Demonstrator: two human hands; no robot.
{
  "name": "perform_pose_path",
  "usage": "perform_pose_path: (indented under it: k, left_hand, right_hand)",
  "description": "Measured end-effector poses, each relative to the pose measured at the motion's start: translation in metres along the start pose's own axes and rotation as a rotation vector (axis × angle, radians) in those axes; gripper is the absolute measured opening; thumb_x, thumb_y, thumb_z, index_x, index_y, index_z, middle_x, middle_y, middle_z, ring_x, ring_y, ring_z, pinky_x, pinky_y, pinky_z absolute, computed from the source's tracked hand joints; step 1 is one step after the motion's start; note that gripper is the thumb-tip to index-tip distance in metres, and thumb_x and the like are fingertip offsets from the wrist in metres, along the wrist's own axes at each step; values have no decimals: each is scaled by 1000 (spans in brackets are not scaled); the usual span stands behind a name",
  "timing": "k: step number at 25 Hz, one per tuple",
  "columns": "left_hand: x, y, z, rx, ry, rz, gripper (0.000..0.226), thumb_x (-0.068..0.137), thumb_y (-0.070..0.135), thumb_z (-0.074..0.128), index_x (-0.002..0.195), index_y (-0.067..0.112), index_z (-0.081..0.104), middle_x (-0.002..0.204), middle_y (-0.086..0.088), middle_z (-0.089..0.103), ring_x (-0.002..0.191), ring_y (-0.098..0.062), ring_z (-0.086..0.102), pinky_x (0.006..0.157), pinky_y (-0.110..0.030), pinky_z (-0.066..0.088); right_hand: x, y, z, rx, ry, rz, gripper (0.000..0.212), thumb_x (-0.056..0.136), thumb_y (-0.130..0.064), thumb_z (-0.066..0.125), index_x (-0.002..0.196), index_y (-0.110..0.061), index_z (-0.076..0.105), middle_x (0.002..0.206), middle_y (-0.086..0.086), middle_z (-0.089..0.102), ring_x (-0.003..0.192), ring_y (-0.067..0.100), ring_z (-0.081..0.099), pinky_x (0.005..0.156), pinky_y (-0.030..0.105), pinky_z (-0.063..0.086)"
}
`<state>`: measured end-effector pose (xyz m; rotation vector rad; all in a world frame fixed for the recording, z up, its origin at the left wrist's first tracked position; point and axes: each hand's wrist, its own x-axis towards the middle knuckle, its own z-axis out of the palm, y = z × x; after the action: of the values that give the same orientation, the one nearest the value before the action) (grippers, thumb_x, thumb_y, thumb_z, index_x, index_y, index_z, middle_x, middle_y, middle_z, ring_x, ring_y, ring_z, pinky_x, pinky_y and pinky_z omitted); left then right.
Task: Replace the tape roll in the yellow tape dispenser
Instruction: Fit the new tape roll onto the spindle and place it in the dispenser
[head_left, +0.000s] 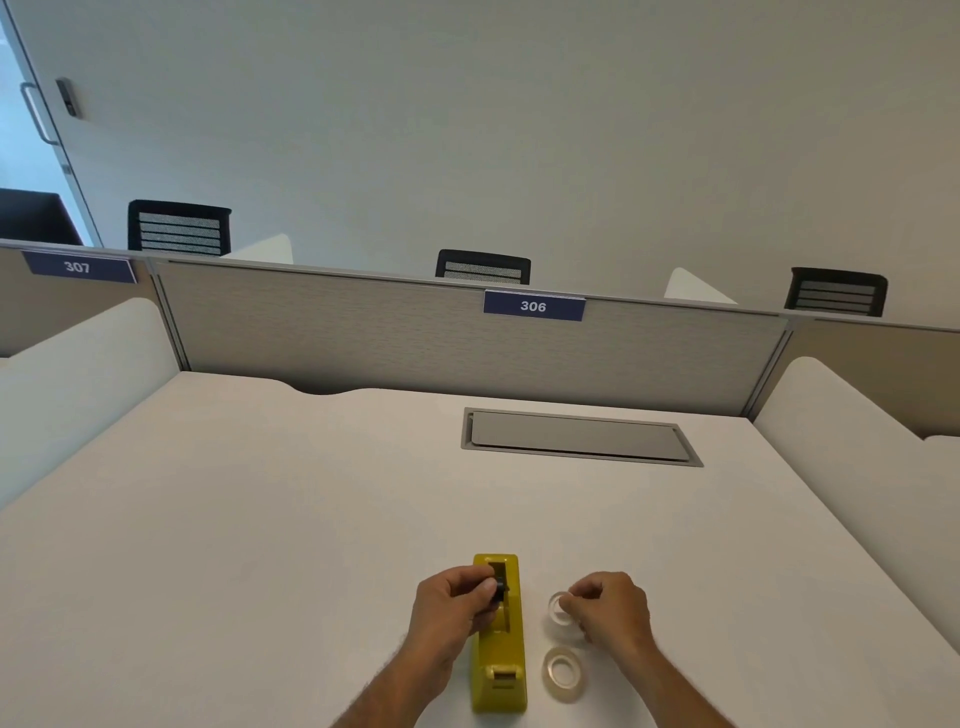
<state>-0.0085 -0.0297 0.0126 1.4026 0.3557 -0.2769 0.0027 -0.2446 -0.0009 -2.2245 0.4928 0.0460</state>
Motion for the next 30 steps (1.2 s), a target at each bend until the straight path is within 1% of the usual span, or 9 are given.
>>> perform_pose_path:
  k: [3, 6, 9, 11, 13, 15, 17, 19, 30]
  left_hand:
    - [0, -1, -1, 17, -13, 20, 18, 89, 8, 70, 106, 13, 72, 101, -7, 76, 90, -21, 73, 73, -29, 62]
    - [1, -1, -1, 18, -7, 13, 16, 89, 8, 69, 103, 15, 72, 98, -6, 77, 88, -20, 74, 70, -28, 61]
    - [1, -1, -1, 18, -3, 9, 16, 90, 8, 69, 103, 15, 72, 99, -6, 76, 90, -20, 73, 69, -27, 60]
    - [1, -1, -1, 23, -1, 10, 16, 90, 8, 68, 105, 15, 71, 100, -6, 76, 91, -21, 73, 71, -28, 61]
    - [1, -1, 0, 26, -3, 12, 18, 91, 8, 67, 107, 14, 71, 102, -7, 75, 92, -22, 73, 74, -30, 62]
    - [1, -1, 0, 25, -6, 16, 18, 91, 8, 67, 108, 12, 71, 103, -8, 75, 94, -23, 72, 77, -32, 62]
    - [1, 0, 0, 30, -3, 20, 19, 91, 8, 67, 109, 12, 71, 103, -7, 75, 94, -22, 72, 79, -33, 62]
    - [0, 0, 0, 33, -1, 27, 19, 91, 9, 67, 109, 11, 71, 103, -7, 75, 94, -22, 72, 81, -35, 62]
    - [1, 0, -1, 56, -3, 58, 21, 92, 9, 66, 112, 11, 71, 105, -7, 75, 95, -22, 72, 85, -38, 62]
  right_hand:
    - [-2, 6, 3, -113, -15, 33, 12, 71, -22, 80, 63, -20, 72, 62, -7, 72, 53, 11, 68, 56, 29, 61]
    - [-4, 9, 4, -230, -49, 30, 13, 72, -31, 78, 67, -22, 71, 66, -9, 71, 62, 8, 67, 63, 27, 58]
    - [-6, 7, 3, -249, -37, 12, 13, 75, -34, 78, 76, -22, 73, 75, -9, 72, 71, 9, 66, 69, 27, 56]
    - [-7, 5, 3, -166, 10, -68, 17, 77, -32, 80, 89, -21, 75, 82, -7, 73, 76, 10, 66, 73, 27, 56]
    - [-9, 2, 2, -11, -86, -193, 39, 75, -34, 84, 109, -21, 72, 95, -9, 72, 87, 6, 63, 75, 21, 52]
    - [-14, -3, 1, 10, -329, -288, 78, 63, -52, 88, 131, -31, 57, 120, -14, 61, 110, 3, 55, 85, 16, 45]
    - [-19, -5, 4, -105, -477, -337, 109, 48, -70, 86, 143, -40, 40, 134, -17, 44, 125, 5, 43, 101, 22, 39]
    - [-21, -6, 9, -182, -499, -358, 121, 41, -76, 85, 146, -44, 32, 140, -15, 36, 130, 9, 35, 110, 31, 35]
    - [-33, -8, 16, -218, -406, -346, 122, 35, -83, 79, 143, -45, 38, 143, -8, 37, 131, 12, 33, 111, 36, 35]
